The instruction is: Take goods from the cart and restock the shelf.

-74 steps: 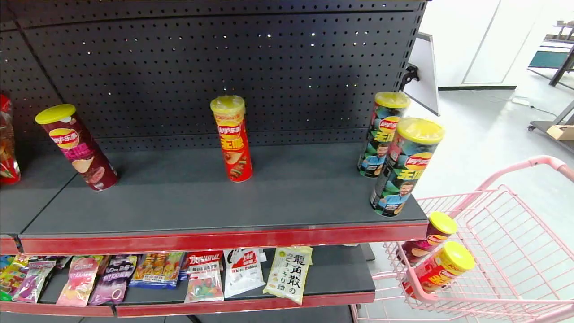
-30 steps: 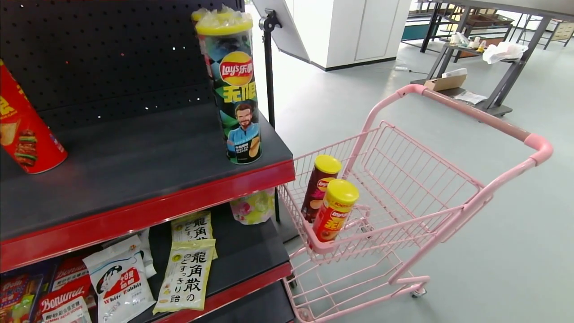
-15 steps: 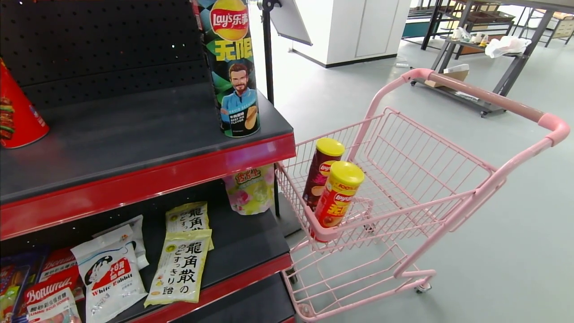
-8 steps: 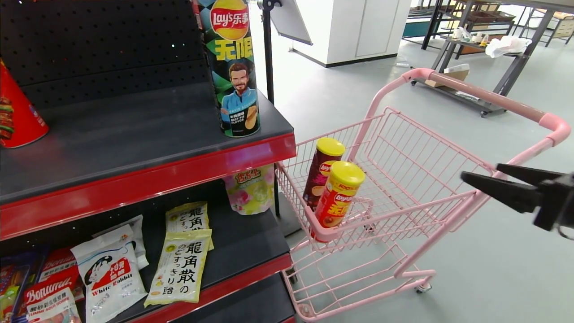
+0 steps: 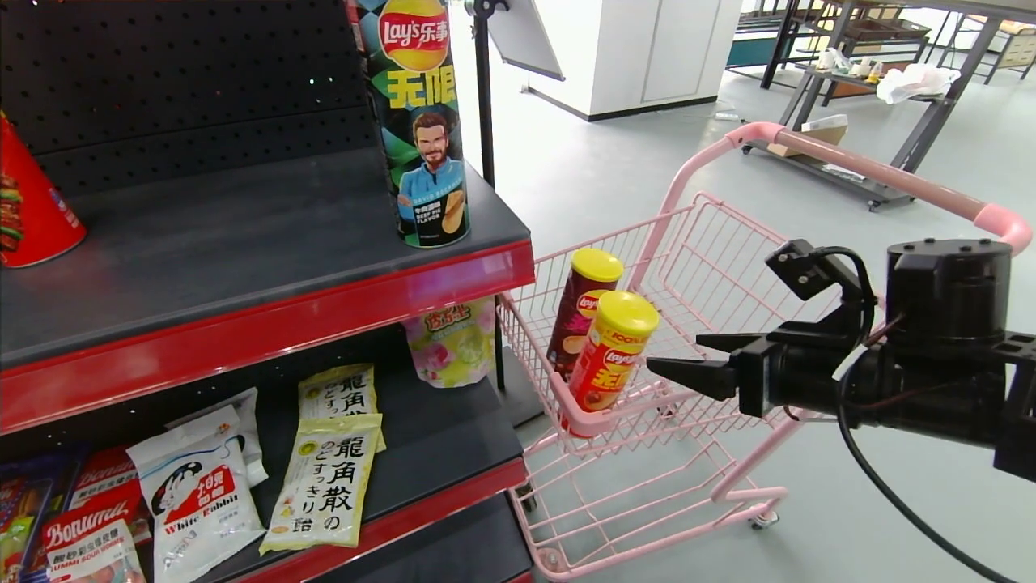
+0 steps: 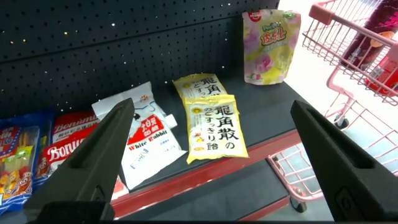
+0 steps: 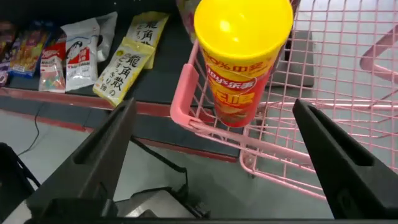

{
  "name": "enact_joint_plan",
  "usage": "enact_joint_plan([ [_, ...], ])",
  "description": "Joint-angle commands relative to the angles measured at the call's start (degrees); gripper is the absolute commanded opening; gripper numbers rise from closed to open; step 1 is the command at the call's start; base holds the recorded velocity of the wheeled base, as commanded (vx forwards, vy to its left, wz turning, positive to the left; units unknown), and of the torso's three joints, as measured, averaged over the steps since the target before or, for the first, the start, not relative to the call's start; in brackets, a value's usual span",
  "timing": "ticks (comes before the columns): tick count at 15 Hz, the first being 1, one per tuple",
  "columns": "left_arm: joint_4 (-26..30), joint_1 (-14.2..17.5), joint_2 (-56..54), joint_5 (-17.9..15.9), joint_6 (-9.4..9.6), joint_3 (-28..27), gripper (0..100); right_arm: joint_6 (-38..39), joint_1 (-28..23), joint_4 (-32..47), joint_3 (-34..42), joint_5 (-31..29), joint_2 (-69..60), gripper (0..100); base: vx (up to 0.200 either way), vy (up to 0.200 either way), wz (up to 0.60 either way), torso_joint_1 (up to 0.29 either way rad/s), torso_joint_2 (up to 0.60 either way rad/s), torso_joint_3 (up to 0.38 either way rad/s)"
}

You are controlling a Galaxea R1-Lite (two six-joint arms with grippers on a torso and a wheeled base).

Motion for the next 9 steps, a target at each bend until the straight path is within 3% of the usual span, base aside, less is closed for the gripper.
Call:
enact_joint_plan([
  [1, 0.0, 0.0, 0.0, 0.1, 0.0, 0.0, 100, 0.1, 1.4, -0.5, -0.4, -0.2, 4.4, 100, 0.0, 0.0, 0.0, 0.0, 0.0, 0.0],
  [6, 0.0, 0.0, 0.0, 0.0, 0.0, 0.0, 100, 0.0, 1.5, -9.9, -2.9, -2.2, 14.4, 100, 0.0, 0.0, 0.0, 0.0, 0.0, 0.0],
  [9, 0.1, 0.0, 0.0, 0.0, 0.0, 0.0, 100, 0.1, 2.6, -10.2, -5.6, -2.4, 17.2, 100, 0.0, 0.0, 0.0, 0.0, 0.0, 0.0],
])
